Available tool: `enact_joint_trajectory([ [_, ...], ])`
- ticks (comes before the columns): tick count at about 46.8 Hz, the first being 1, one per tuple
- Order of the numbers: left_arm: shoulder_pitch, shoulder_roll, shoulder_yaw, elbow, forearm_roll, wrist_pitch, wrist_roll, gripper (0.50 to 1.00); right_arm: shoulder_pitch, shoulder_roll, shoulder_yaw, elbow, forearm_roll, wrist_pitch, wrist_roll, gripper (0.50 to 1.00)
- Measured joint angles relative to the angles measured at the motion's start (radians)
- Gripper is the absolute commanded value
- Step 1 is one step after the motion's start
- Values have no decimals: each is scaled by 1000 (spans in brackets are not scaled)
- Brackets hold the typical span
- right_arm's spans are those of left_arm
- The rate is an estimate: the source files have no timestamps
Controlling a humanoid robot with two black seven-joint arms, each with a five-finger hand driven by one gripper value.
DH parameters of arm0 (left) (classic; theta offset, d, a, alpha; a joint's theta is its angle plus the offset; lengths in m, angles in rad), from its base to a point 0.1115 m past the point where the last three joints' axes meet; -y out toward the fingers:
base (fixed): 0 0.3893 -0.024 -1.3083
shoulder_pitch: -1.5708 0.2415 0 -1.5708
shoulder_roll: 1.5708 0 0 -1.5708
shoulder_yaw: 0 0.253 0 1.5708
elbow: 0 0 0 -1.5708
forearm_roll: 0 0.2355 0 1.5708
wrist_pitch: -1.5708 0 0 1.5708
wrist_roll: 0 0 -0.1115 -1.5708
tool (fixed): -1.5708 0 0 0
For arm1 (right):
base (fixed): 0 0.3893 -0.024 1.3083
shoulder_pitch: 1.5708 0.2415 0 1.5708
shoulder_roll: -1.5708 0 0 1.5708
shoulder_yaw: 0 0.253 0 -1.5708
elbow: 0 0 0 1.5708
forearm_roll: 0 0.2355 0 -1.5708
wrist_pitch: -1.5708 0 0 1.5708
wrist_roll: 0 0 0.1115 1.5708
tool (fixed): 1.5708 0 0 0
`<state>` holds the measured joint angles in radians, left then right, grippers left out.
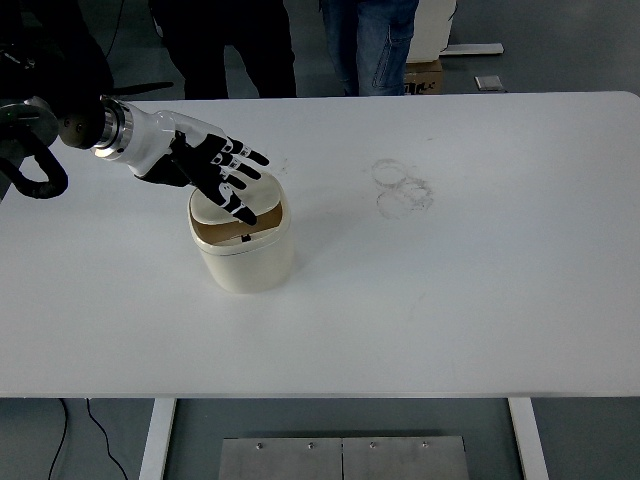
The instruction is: Close trash bin
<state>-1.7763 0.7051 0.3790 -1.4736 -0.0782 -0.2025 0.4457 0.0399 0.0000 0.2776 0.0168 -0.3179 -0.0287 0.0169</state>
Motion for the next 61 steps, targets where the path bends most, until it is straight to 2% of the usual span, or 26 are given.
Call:
enact_joint_trajectory([
  [13, 0, -4, 1, -19, 0, 0, 20, 1000, 0, 0, 0, 0, 0, 0, 0, 991],
  [61, 8, -27, 33, -20, 2, 0, 22, 1000, 0, 0, 0, 0, 0, 0, 0, 989],
])
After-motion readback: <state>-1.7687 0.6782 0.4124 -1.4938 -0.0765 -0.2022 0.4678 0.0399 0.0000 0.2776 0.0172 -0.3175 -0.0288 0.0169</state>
